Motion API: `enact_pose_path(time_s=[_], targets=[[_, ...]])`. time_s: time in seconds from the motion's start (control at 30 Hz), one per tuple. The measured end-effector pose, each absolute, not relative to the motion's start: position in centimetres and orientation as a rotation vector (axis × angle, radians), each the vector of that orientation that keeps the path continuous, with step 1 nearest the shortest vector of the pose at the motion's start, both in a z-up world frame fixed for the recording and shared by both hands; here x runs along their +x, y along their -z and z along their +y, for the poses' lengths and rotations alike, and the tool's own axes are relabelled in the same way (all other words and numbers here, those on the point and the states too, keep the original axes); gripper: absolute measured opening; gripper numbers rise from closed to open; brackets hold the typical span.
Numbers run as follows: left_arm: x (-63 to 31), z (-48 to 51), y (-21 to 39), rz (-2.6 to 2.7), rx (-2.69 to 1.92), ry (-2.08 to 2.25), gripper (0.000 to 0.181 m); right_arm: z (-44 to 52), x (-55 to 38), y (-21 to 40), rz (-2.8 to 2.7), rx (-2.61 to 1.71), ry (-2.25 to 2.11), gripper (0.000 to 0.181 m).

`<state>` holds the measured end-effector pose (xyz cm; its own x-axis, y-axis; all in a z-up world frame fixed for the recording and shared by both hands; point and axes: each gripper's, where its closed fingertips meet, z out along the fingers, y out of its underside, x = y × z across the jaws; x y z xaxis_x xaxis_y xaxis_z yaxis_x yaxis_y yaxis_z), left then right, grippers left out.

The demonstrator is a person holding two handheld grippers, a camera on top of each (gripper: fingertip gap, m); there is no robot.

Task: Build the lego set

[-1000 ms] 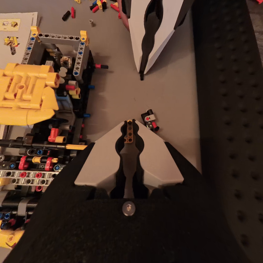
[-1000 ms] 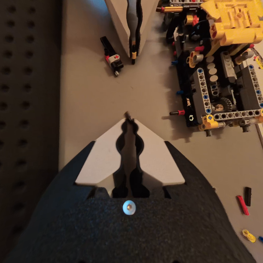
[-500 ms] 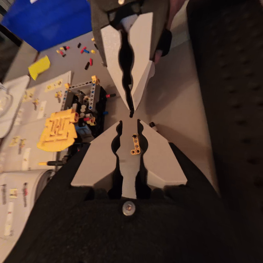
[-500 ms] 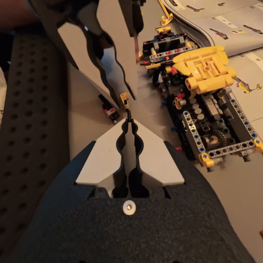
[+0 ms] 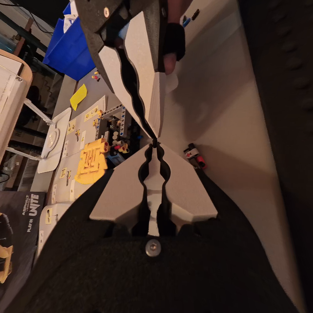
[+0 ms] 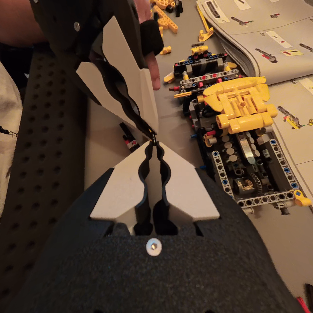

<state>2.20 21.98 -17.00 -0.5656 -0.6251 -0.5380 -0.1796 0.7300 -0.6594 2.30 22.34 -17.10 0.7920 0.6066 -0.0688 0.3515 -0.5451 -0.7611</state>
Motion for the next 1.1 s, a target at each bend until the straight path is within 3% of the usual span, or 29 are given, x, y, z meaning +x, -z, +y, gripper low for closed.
enact_pose_path(time_s=[0.33, 0.43, 1.1], targets=[[2.8, 22.7, 12.9, 1.914, -0.598, 0.791, 0.004, 23.7, 1.7, 12.0, -0.265, -1.828, -0.852, 0.019], [2.7, 22.4, 12.2, 1.884, -0.581, 0.810, 0.004, 23.6, 1.8, 11.4, -0.233, -1.786, -0.874, 0.012], [2.5, 22.1, 11.4, 1.851, -0.560, 0.823, 0.004, 23.0, 1.9, 11.3, -0.255, -1.770, -0.917, 0.005]])
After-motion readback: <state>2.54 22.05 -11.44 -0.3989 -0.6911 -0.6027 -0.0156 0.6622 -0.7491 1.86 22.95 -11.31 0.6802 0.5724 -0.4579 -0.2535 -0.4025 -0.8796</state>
